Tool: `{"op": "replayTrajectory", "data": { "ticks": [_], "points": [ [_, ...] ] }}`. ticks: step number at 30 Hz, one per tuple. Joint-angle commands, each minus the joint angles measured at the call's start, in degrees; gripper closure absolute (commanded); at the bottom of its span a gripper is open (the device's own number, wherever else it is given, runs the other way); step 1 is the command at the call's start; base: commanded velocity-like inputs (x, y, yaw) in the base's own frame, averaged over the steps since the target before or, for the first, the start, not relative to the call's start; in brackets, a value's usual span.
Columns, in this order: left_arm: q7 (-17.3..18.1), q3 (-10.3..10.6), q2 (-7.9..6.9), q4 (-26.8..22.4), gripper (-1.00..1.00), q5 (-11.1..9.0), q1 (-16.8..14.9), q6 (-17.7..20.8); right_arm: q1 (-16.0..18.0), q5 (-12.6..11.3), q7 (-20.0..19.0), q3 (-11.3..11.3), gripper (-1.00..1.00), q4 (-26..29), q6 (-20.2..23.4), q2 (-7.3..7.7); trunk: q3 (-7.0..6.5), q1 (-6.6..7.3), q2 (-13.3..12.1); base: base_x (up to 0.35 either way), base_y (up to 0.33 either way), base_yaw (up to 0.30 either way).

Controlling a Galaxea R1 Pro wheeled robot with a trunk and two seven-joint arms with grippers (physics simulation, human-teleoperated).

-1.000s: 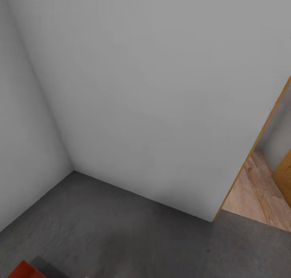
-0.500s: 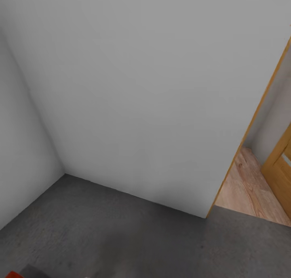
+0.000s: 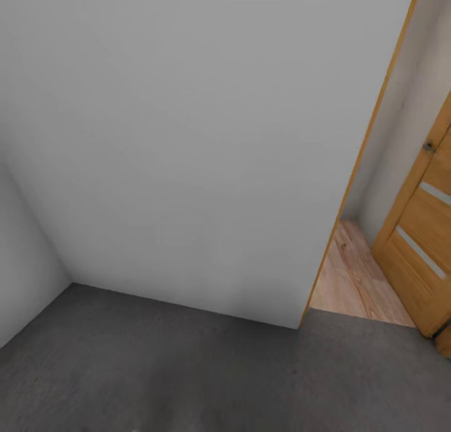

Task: Move the two storage containers from the living room to the garage. In the garage, place one container on the floor and stack the other container on top of it (either order is fine).

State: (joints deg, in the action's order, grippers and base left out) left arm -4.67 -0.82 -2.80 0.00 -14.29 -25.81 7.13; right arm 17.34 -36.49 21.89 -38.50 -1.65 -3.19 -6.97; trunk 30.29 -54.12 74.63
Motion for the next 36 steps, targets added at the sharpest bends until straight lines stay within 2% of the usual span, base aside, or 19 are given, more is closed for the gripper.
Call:
{"op": "replayTrajectory", "data": {
  "ticks": [1,36],
  "points": [
    [-0.1,-0.1,-0.01,0.0,-1.0,-0.3,0.0,0.2,0.1,-0.6,0.0,-0.4,-1.0,-0.2,-0.3,-0.06,0.05,0.0,0.0,0.0,0.0,-0.26],
    [-0.1,-0.1,-0.01,0.0,-1.0,-0.3,0.0,0.1,0.1,-0.6,0.0,-0.4,-1.0,-0.2,-0.3,-0.06,0.05,0.0,0.0,0.0,0.0,-0.273]
  ]
}}
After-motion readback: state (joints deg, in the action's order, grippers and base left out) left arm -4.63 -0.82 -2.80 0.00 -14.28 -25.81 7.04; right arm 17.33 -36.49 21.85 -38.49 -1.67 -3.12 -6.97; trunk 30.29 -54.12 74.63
